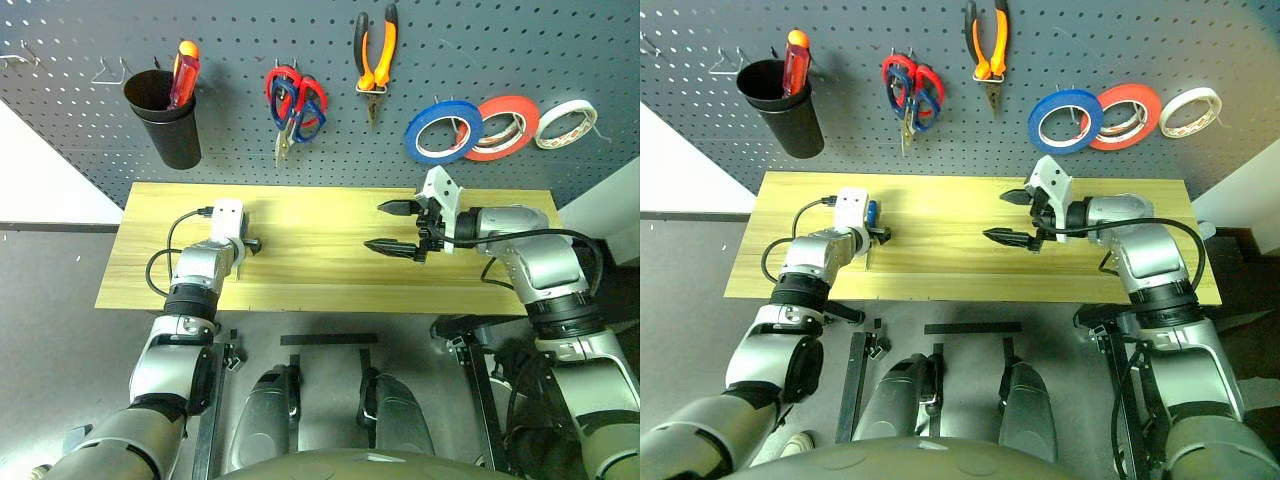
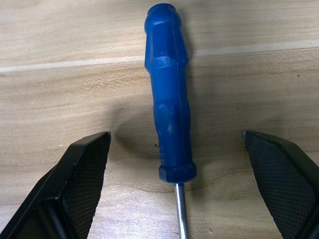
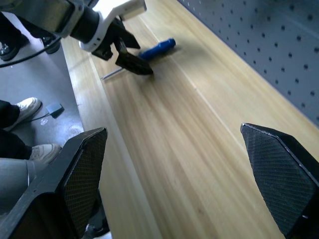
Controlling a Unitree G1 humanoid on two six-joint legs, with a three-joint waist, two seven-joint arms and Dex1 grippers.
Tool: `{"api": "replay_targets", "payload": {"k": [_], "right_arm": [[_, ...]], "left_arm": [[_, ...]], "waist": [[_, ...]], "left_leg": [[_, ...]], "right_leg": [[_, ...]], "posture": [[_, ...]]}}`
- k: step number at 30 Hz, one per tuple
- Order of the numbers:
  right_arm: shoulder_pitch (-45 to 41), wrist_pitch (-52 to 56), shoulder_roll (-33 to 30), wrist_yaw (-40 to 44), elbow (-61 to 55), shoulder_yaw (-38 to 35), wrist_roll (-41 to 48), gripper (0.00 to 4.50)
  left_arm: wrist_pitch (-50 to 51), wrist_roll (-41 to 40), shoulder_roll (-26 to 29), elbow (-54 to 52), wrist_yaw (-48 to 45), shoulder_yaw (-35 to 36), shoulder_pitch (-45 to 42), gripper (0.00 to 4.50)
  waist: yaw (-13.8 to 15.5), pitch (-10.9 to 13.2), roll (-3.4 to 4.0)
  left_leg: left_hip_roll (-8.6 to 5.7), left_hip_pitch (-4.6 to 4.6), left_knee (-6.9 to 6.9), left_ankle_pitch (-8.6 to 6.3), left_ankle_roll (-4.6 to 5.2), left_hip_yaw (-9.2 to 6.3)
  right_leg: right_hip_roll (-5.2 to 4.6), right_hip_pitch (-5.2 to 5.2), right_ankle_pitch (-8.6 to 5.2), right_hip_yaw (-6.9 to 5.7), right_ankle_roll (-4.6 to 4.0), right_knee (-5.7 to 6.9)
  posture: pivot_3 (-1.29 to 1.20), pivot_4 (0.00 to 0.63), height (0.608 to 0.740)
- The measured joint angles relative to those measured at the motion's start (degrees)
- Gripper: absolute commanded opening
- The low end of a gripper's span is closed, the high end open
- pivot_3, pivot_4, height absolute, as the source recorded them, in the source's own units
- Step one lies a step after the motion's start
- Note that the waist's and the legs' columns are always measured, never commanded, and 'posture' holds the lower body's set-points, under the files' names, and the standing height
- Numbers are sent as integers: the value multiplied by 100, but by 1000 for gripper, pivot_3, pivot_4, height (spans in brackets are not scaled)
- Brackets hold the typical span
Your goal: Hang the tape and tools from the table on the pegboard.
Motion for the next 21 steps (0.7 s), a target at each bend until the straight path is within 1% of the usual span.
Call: {"api": "replay_targets", "payload": {"k": [3,4,5,10,11,16,19,21], "right_arm": [[0,-168,72,86,75,61,-15,4500],[-5,-223,84,104,115,61,-20,4500],[-12,-264,112,119,135,61,-24,4500],[-71,-443,178,134,224,67,-118,4500],[-75,-465,179,136,231,67,-123,4500],[-68,-489,182,173,232,67,-133,4500],[-59,-541,167,199,224,67,-136,4500],[-9,-526,105,215,164,41,-114,4500]], "left_arm": [[-1,-38,-27,1,34,26,-5,4467],[-5,-50,-36,4,41,41,-5,4103],[-9,-60,-45,8,49,53,-5,3900],[-101,-69,-66,46,53,59,-15,2385],[-108,-74,-67,49,54,62,-15,2163],[-87,-186,-62,48,158,281,-17,529],[-61,-189,-30,-25,95,298,25,483],[-135,-192,15,-267,-113,216,212,483]], "waist": [[1,1,1],[5,2,1],[5,2,1],[-2,2,1],[-3,2,1],[0,2,1],[8,1,1],[7,1,1]], "left_leg": [[0,0,0,0,0,2],[0,0,0,0,0,2],[0,0,0,0,0,2],[0,0,-1,0,0,2],[0,0,-1,0,0,3],[0,0,-1,0,0,4],[-1,0,-2,0,-1,4],[-1,-1,-5,0,-1,5]], "right_leg": [[0,0,0,1,0,0],[-1,0,0,1,0,0],[-1,0,0,1,0,-1],[-1,0,0,1,1,-1],[-1,0,0,1,1,-1],[-1,0,0,1,1,-1],[-2,1,0,1,1,-2],[-2,0,0,0,1,-6]], "posture": [[126,364,711],[126,364,711],[127,358,711],[132,347,711],[133,345,711],[137,321,711],[143,297,711],[149,286,711]]}}
